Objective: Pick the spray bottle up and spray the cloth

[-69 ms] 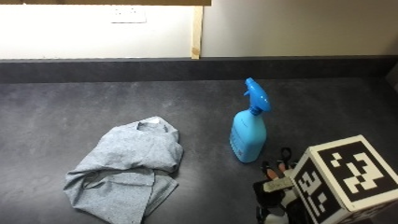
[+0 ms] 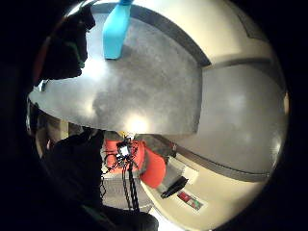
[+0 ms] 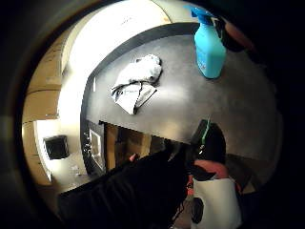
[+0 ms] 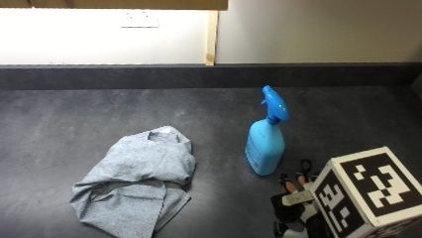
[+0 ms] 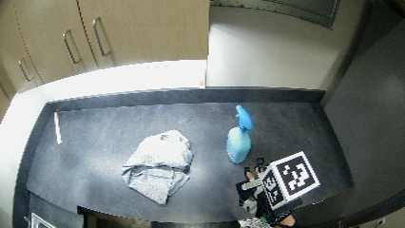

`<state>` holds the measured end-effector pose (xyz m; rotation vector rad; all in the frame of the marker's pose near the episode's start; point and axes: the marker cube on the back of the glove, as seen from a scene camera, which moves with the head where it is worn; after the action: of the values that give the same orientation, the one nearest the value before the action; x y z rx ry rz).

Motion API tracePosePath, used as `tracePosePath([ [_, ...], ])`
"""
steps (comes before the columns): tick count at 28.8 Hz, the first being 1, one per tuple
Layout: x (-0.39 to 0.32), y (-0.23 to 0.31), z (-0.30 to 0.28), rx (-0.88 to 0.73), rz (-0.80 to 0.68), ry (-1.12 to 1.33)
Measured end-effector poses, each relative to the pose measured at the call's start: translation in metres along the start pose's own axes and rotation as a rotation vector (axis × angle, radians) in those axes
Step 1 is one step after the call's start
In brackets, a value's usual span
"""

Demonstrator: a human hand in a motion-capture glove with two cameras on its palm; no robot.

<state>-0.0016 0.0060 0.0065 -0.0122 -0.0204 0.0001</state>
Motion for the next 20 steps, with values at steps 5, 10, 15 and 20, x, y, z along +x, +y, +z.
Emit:
tracePosePath([
  [5, 0.004, 0.007, 0.008, -0.014, 0.023, -0.015],
  [10, 0.004, 0.007, 0.008, -0.002, 0.031, -0.028],
  [15, 0.004, -0.003, -0.002, 0.011, 0.025, -0.026],
  [20, 0.006, -0.008, -0.005, 0.02, 0.043, -0.062],
])
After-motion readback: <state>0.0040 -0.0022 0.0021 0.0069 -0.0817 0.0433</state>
